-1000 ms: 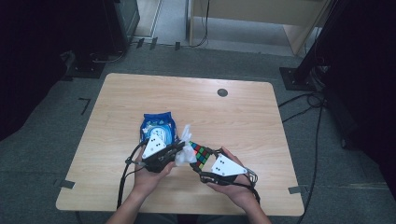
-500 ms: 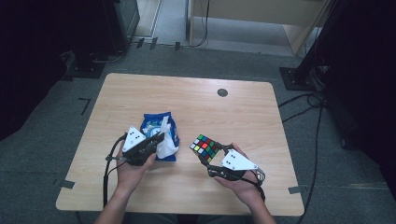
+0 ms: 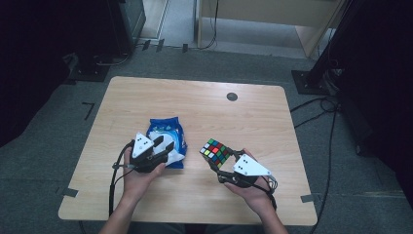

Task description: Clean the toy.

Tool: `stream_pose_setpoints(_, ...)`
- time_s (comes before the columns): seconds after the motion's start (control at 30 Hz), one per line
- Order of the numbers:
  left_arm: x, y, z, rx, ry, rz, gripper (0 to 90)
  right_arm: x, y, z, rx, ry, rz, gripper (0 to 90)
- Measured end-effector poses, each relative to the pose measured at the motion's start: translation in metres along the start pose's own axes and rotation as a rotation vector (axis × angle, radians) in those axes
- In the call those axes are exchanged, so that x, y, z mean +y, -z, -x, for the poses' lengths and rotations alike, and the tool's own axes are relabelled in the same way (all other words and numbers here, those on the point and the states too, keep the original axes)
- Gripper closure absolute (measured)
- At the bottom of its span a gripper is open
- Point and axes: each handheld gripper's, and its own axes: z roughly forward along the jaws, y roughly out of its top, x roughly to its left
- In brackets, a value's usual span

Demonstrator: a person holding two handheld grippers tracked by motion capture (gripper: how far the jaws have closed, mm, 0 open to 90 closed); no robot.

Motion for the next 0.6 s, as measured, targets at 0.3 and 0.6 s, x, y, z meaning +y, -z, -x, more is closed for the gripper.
stream_pose_setpoints(0.3,-0.007,-0.011,0.036,-0.129,-0.192,-0.013,31.1,0.011,0.004,0.0,-0.001,-0.073,0.014,34.4)
stream_pose_setpoints(0.6,-0.013,-0.016,0.059,-0.176,-0.32,0.029,25.8,0.033,0.004,-0.015,0.048,-0.205,-0.004,34.4)
